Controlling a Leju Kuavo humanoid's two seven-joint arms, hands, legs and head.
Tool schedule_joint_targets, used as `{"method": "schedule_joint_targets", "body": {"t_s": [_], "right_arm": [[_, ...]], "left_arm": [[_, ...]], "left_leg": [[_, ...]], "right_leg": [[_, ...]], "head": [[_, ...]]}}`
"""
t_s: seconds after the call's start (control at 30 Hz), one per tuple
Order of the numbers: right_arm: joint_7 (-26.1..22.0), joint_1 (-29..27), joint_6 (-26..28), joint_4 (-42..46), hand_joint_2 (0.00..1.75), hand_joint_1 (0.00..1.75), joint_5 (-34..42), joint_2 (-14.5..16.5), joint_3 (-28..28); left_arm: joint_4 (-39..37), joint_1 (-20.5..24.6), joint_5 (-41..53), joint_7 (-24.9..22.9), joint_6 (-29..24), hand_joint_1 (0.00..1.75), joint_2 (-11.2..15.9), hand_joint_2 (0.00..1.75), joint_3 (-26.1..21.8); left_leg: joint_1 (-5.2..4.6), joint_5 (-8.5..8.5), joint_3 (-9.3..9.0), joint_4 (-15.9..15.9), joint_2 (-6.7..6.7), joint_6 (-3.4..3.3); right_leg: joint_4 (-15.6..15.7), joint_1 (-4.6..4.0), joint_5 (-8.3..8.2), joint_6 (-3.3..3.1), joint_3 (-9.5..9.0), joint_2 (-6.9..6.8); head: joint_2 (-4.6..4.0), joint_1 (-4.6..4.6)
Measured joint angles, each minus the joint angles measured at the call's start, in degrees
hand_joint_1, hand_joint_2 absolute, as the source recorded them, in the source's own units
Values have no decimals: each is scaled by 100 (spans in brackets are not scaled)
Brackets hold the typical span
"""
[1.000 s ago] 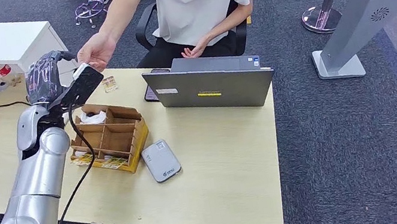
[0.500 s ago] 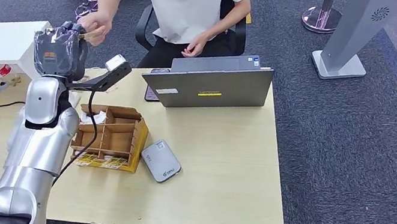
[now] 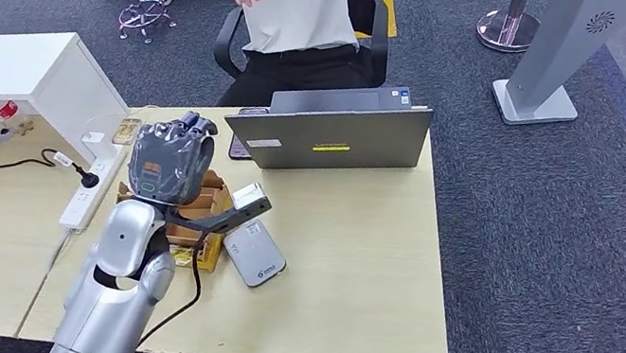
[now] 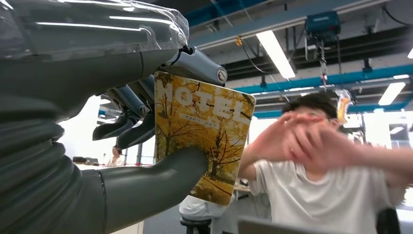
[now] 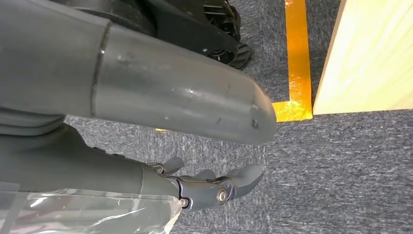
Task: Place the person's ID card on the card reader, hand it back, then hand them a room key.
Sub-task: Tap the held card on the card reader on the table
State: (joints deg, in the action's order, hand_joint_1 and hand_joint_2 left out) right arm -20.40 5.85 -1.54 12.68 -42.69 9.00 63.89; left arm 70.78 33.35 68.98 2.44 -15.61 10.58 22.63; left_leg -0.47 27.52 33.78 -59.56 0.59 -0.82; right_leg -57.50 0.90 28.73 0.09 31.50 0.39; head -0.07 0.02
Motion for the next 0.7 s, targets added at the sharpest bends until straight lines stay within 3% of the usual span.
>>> {"method": "schedule_joint_targets", "body": {"t_s": [0.33, 0.7], "right_arm": [[-32, -92, 78, 2, 0, 0, 69, -10, 61], [51, -97, 128, 2, 0, 0, 28, -10, 97]], "left_arm": [[312, -234, 560, -789, 1123, 175, -31, 175, 559], [-394, -148, 728, -1119, 1317, 175, -431, 175, 812]], "left_leg": [[1, -3, -1, -1, -1, 2], [0, -3, -1, -1, -1, 1]], "right_leg": [[0, -1, -2, 0, 0, -2], [0, 0, -2, 1, 1, -1]], "head": [[0, -2], [0, -1]]}}
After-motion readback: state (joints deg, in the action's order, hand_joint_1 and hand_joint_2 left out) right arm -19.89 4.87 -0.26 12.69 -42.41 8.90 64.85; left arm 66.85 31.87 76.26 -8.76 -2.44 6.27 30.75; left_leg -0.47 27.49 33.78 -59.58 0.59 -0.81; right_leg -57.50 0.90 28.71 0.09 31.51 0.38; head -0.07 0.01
